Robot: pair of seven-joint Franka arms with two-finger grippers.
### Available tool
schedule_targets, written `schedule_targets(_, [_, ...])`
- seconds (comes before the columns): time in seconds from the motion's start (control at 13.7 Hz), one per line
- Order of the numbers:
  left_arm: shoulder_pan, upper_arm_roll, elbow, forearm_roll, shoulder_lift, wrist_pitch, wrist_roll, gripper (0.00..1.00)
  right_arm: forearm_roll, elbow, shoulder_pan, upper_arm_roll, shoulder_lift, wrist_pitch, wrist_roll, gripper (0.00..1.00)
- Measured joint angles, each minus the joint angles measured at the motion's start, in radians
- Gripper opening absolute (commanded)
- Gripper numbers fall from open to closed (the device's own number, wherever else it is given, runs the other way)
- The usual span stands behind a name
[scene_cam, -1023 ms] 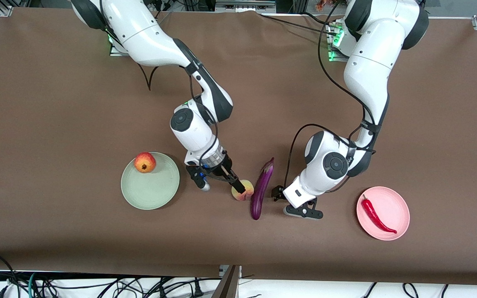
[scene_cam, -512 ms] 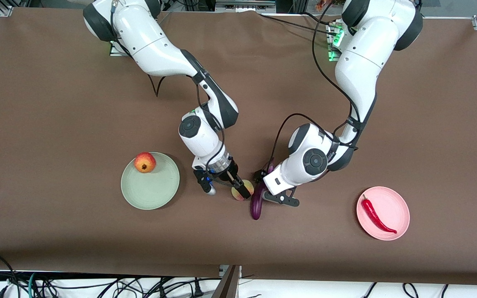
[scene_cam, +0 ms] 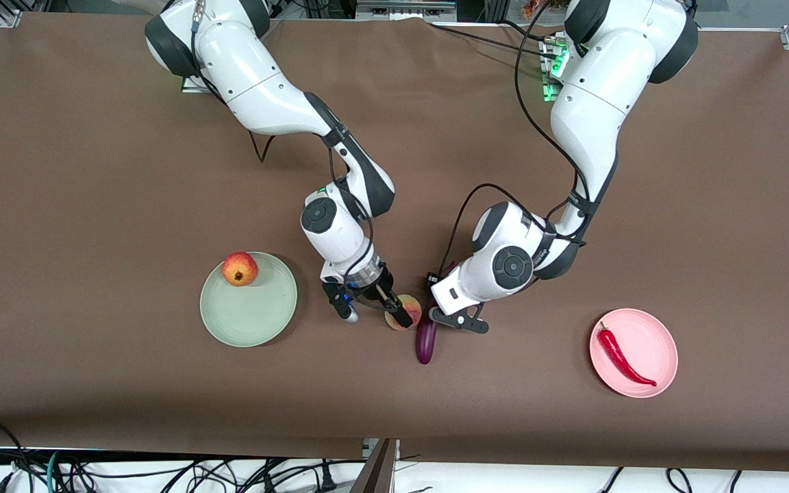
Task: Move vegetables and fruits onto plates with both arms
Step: 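Carry the peach to the green plate while the left gripper carries the eggplant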
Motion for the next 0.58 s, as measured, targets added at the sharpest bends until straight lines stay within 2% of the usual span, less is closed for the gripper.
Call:
schedule_targets(0.07, [0.002, 0.002, 0.0, 0.0, -0.002, 0.002, 0.0, 0.0, 0.0, 0.001, 0.001, 0.0, 0.0, 0.0, -0.009, 0.43])
schedule_targets(0.15, [0.01, 0.007, 0.0, 0.0, -0.005, 0.006, 0.0, 0.0, 0.0, 0.003, 0.001, -0.001, 0.0, 0.0, -0.033, 0.18])
schedule_targets(0.22, [0.027, 0.012, 0.001, 0.0, -0.011, 0.009, 0.011, 0.0, 0.0, 0.006, -0.001, -0.002, 0.0, -0.005, -0.064, 0.0])
schedule_targets(0.37, [0.098, 0.016, 0.001, 0.0, -0.035, -0.001, 0.104, 0.0, 0.0, 0.023, -0.007, -0.009, -0.007, -0.078, -0.13, 0.0])
schedule_targets(0.58, [0.225, 0.02, 0.004, 0.003, -0.097, -0.081, 0.181, 0.0, 0.0, 0.048, -0.057, -0.028, -0.056, -0.316, -0.273, 0.0])
